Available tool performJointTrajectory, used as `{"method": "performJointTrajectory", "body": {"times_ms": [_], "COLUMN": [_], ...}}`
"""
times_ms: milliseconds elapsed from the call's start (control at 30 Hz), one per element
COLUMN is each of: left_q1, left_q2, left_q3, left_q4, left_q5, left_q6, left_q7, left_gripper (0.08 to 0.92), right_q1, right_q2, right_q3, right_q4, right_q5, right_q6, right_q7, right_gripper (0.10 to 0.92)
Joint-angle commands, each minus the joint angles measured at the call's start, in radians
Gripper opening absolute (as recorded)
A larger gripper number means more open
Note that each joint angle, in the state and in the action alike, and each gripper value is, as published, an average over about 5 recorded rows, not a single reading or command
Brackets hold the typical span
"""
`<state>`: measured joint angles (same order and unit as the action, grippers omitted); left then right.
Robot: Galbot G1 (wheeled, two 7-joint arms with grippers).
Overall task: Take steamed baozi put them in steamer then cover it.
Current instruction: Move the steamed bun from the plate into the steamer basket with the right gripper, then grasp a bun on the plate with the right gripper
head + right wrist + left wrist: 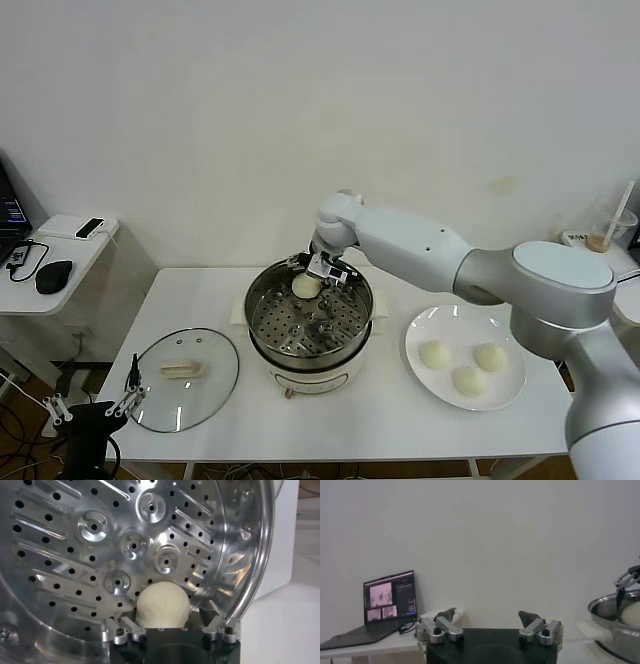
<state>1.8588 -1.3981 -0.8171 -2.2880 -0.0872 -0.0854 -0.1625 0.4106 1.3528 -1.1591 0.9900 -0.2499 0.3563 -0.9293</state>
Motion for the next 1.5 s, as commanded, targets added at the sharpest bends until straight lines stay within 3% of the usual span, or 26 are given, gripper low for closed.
{"method": "performJointTrajectory", "body": {"times_ms": [33, 267, 467, 800, 1100, 1500], "left_q1": [-0.001, -0.008, -0.017, -0.042, -0.063, -0.064], "left_q2": [0.003, 0.021, 0.046, 0.075, 0.091, 0.088], "left_q3": [-0.003, -0.007, -0.016, 0.038, 0.047, 0.049], "left_q4": [-0.008, -0.028, -0.041, -0.033, -0.022, 0.008], "left_q5": [-0.011, -0.05, -0.076, -0.068, -0.066, -0.039], "left_q6": [0.007, 0.052, 0.092, 0.102, 0.113, 0.116], "left_q7": [0.001, 0.014, 0.028, 0.031, 0.032, 0.036], "left_gripper": [0.823, 0.823, 0.823, 0.823, 0.823, 0.823], "right_q1": [0.049, 0.172, 0.214, 0.165, -0.16, -0.505], "right_q2": [-0.046, -0.277, -0.525, -0.897, -0.955, -0.859], "right_q3": [-0.001, -0.022, -0.009, -0.024, 0.123, 0.35], "right_q4": [0.086, 0.358, 0.546, 0.725, 0.749, 0.61], "right_q5": [0.17, 0.352, 0.399, 0.348, 0.24, 0.103], "right_q6": [-0.098, -0.386, -0.587, -0.678, -0.72, -0.677], "right_q7": [-0.051, -0.129, -0.154, -0.16, -0.12, -0.098], "right_gripper": [0.823, 0.823, 0.823, 0.823, 0.823, 0.823]}}
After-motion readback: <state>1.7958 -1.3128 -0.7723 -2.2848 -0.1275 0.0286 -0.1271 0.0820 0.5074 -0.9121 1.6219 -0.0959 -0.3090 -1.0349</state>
